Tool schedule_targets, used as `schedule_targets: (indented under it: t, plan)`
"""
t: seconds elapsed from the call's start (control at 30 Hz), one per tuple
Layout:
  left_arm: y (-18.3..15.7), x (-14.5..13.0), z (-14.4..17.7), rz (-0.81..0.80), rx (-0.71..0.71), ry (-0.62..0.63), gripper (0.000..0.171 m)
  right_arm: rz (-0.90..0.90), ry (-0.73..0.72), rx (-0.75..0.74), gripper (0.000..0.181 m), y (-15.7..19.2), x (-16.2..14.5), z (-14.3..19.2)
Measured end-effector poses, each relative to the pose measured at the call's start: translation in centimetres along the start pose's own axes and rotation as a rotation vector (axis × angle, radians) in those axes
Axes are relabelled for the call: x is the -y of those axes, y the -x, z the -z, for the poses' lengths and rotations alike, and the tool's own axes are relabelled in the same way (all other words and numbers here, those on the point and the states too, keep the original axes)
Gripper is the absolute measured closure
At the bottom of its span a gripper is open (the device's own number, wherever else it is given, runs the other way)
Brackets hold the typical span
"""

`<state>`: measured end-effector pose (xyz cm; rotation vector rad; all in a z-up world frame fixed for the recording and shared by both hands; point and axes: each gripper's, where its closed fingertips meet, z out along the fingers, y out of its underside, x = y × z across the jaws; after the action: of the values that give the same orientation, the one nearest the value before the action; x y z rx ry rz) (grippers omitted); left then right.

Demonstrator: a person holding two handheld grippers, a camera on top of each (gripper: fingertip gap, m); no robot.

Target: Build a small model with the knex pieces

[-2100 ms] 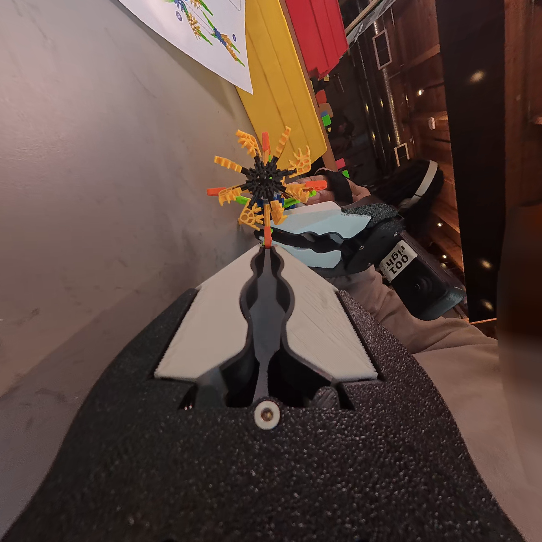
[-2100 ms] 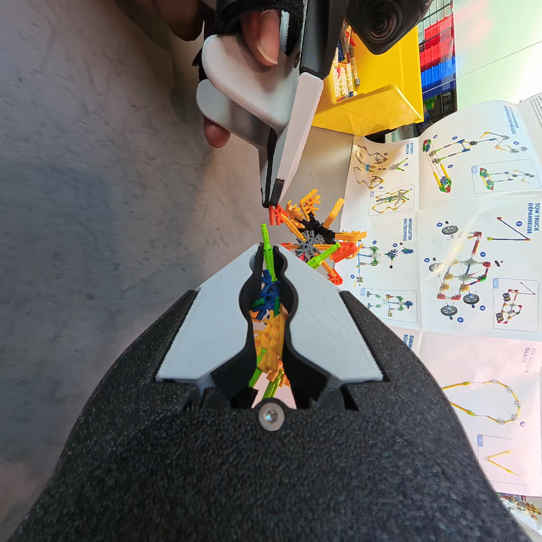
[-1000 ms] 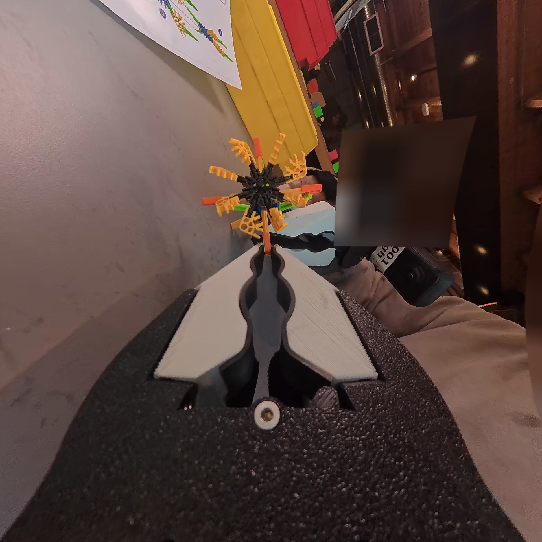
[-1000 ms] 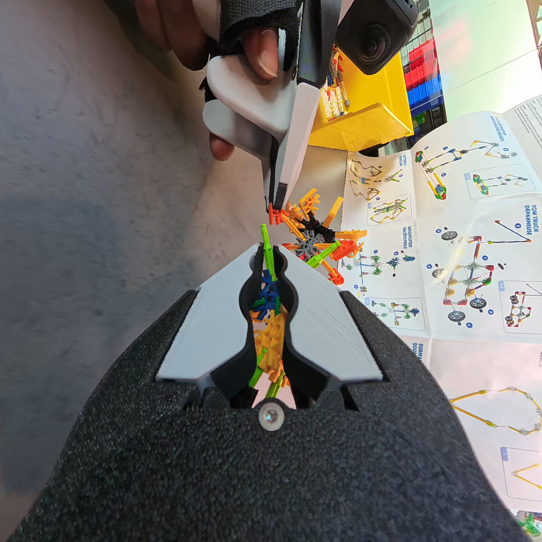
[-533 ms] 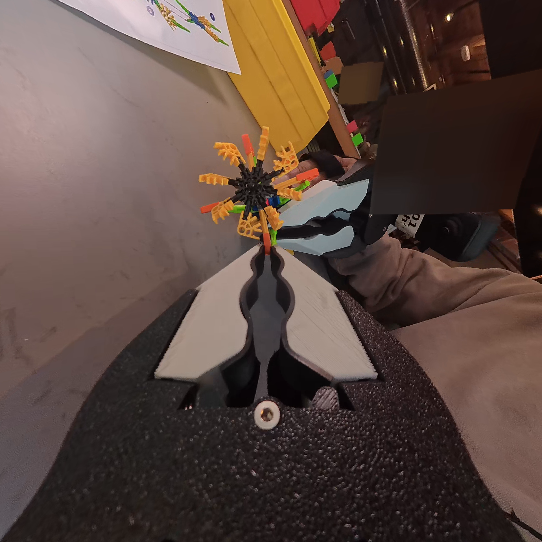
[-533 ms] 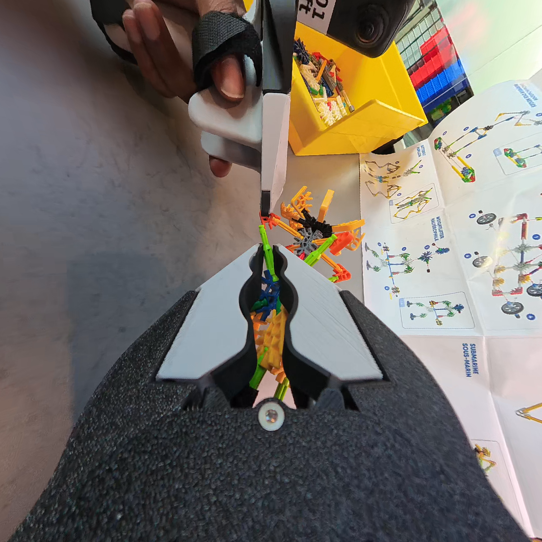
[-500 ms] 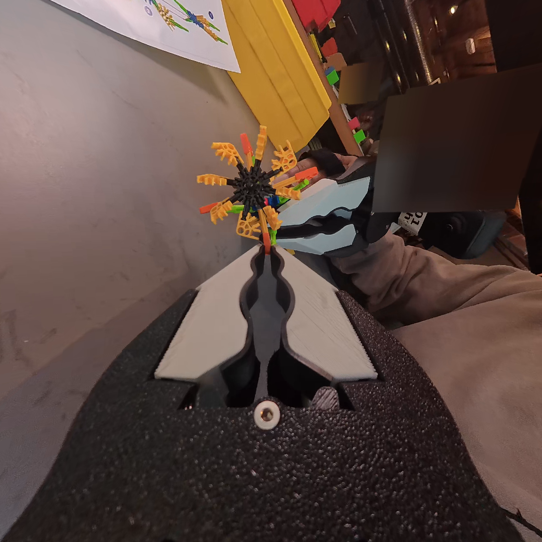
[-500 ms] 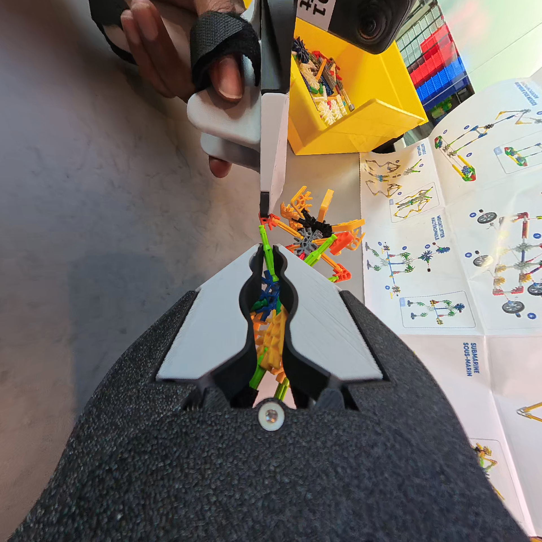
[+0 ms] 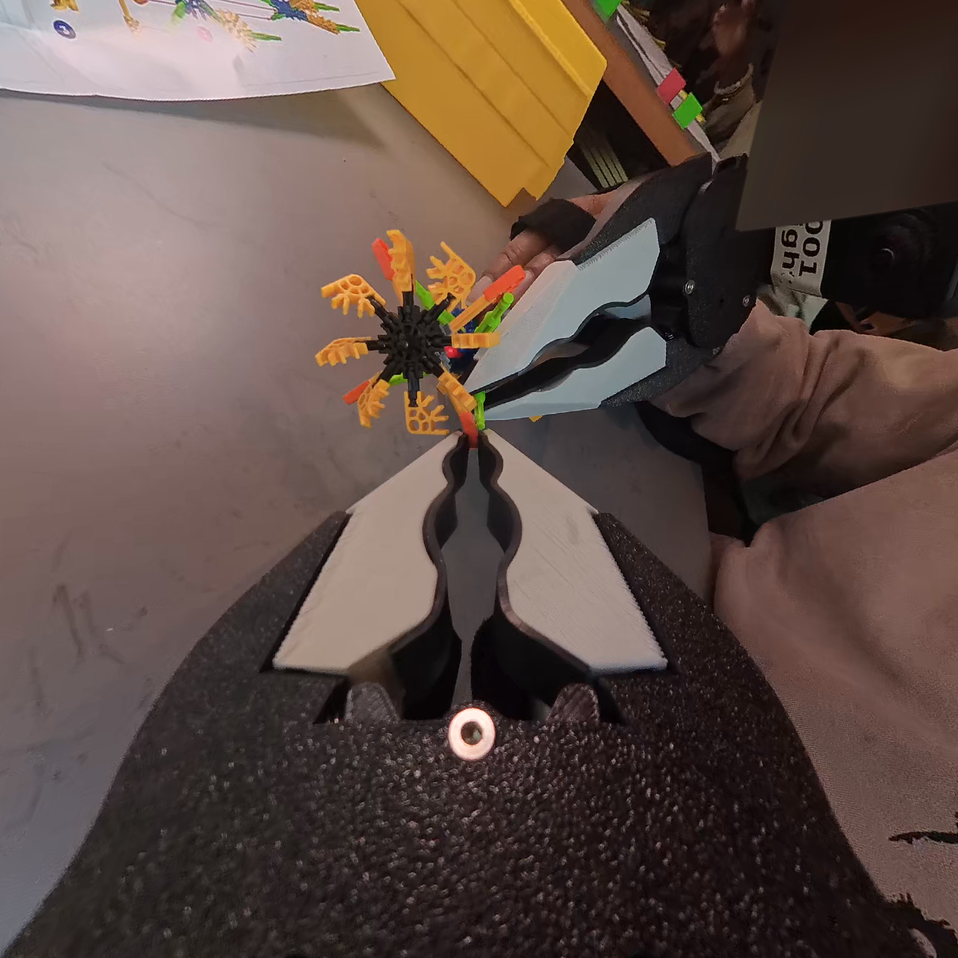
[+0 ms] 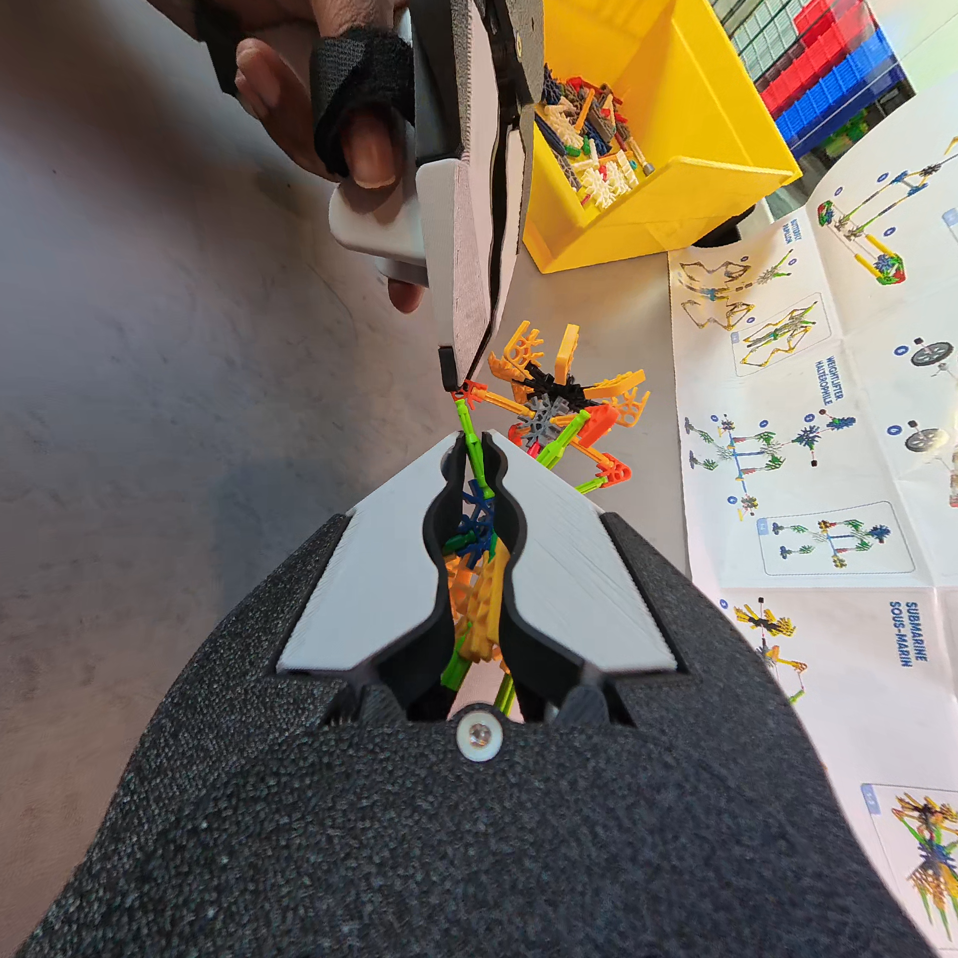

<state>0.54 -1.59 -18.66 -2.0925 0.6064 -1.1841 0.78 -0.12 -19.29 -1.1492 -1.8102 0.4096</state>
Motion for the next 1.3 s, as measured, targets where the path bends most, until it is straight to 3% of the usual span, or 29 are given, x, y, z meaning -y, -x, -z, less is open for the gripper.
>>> schedule_targets:
  t: [0.37,0.93,1.17,1.3]
  plan:
    - [-0.4,-0.6,0.5,-0.065,-0.028,0.059,0.168,0.008,0.007,0.02,0.178,0.5,0.5,-0.2]
    - [-0.1,-0.2,0.8,0.134,-0.161,-0.017,0.155,0.082,0.041,-0.025,0.178,0.7,0.7,-0.9]
    - [0.4,-0.2,0.8,0.199,-0.159,-0.033,0.166,0.084,0.036,-0.019,0.178,0.8,0.8,-0.9]
    - [0.1,-0.5,1.0,0.123,-0.148,0.008,0.167,0.013,0.013,0.013,0.178,1.1,1.1,-0.8]
